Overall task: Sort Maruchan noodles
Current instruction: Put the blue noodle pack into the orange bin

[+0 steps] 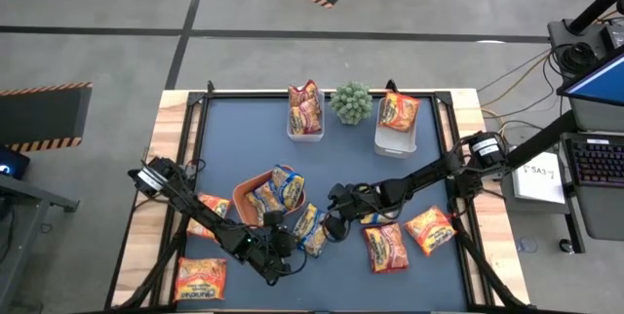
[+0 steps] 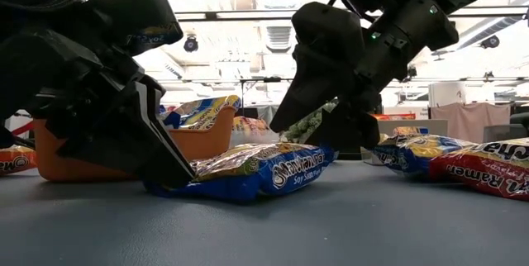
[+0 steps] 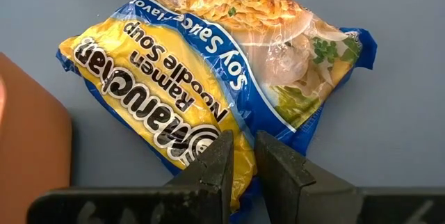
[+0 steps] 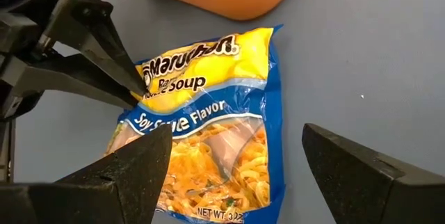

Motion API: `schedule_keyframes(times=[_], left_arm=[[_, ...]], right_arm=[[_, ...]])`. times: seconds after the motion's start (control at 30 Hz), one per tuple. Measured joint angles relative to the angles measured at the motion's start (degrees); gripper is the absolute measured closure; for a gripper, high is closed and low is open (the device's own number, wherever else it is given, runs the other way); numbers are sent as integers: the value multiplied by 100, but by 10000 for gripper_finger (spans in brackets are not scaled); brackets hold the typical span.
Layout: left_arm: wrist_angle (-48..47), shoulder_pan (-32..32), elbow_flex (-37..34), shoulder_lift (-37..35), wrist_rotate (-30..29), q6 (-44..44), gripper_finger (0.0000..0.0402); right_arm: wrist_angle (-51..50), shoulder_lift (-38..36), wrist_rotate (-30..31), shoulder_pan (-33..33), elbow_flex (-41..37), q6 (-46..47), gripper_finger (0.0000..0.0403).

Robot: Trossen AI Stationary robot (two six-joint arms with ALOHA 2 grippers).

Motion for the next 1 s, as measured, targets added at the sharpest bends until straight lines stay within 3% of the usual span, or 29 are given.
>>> schedule_keyframes(times=[0.2, 0.6, 1.0], left_arm=[[17, 16, -4, 2, -28, 0, 355], [88, 21, -43, 2, -47, 42, 355], [94, 19, -44, 2, -52, 44, 355]], right_arm=[[372, 265, -47, 22, 5, 4, 92], [402, 715, -734, 19, 592, -222, 95], [586, 713, -920, -10, 713, -199, 137]])
